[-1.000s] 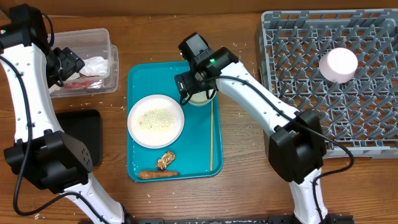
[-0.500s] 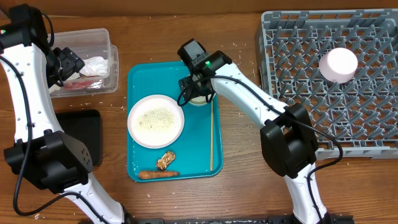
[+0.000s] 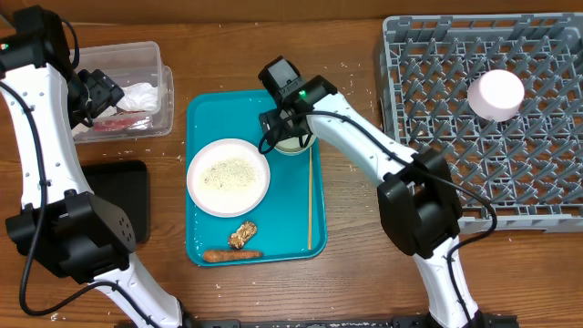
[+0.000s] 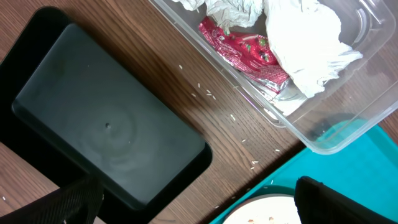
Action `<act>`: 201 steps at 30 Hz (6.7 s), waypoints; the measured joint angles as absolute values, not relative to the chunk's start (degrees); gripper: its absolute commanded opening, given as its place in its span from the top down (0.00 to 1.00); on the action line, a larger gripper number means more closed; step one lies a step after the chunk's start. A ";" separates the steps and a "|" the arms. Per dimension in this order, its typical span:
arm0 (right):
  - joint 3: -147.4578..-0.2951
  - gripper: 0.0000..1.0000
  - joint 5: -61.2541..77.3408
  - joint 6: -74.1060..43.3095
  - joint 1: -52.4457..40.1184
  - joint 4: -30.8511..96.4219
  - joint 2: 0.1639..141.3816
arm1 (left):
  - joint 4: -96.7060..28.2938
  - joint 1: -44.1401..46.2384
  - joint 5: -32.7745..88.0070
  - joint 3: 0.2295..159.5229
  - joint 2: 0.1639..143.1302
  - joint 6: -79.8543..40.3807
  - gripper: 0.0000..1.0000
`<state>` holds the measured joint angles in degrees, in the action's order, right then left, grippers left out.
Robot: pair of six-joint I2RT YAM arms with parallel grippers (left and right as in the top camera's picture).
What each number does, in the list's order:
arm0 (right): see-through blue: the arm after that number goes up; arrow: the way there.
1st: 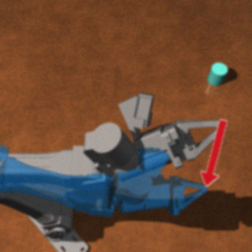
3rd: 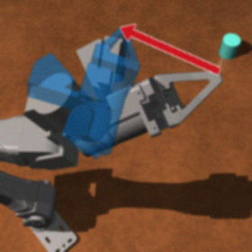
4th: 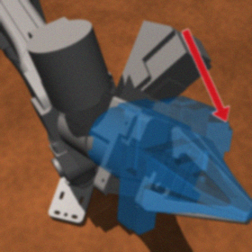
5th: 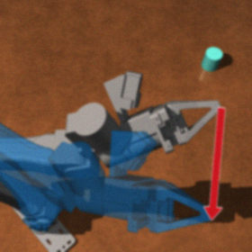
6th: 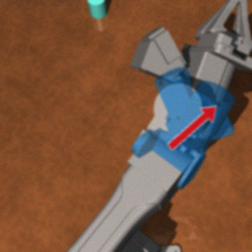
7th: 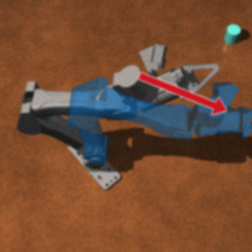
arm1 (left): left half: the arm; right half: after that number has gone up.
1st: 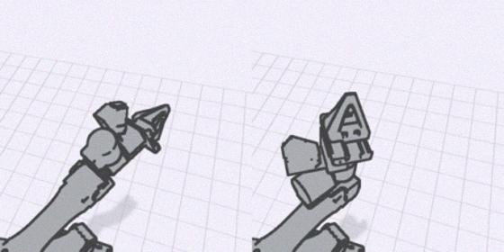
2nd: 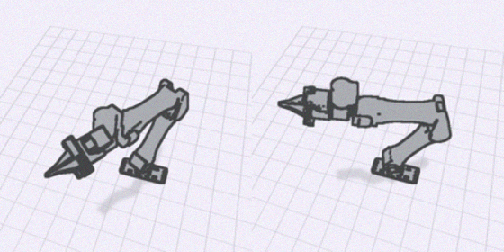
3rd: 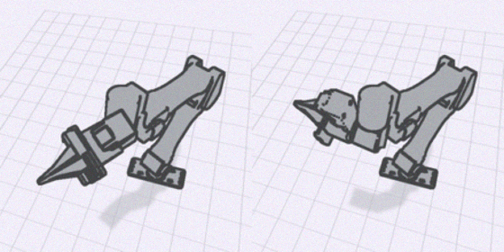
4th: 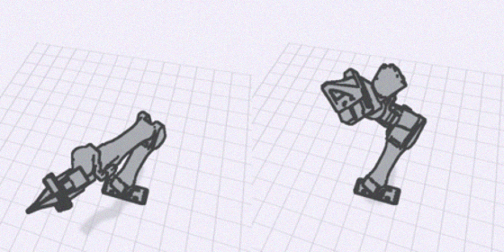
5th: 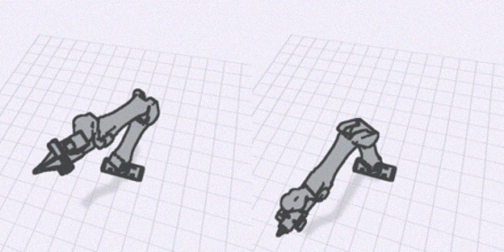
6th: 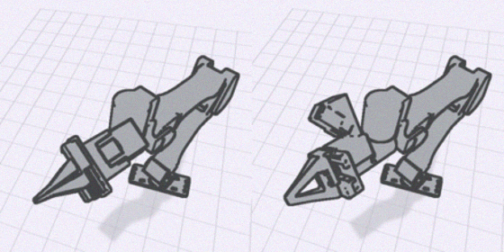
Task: Sort waste into correct bins and load items into the dishwasher
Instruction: 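Move the right gripper back to the tray and grasp the white cup, then carry the white cup to the rack and release it beside the bowl, then return the right gripper to the tray and grasp the white bowl, then carry the white bowl to the rack and set it down, releasing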
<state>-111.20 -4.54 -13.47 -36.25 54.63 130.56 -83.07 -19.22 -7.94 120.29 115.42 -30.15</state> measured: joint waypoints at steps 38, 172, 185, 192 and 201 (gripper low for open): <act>-142.71 0.48 -5.80 -22.31 5.43 80.31 126.45 | -83.07 -19.22 -7.94 120.29 115.42 -30.15 0.00; -136.77 0.96 2.81 -16.49 -37.23 72.40 141.08 | -83.07 -19.22 -7.94 120.29 115.42 -30.15 0.00; -140.97 0.96 8.95 -19.92 -21.19 73.34 128.03 | -83.07 -19.22 -7.94 120.29 115.42 -30.15 0.00; -143.00 0.96 26.79 -21.61 6.50 79.15 120.16 | -83.07 -19.22 -7.94 120.29 115.42 -30.15 0.00; -138.85 0.96 38.94 -14.44 22.65 95.88 119.96 | -83.07 -19.22 -7.94 120.29 115.42 -30.15 0.00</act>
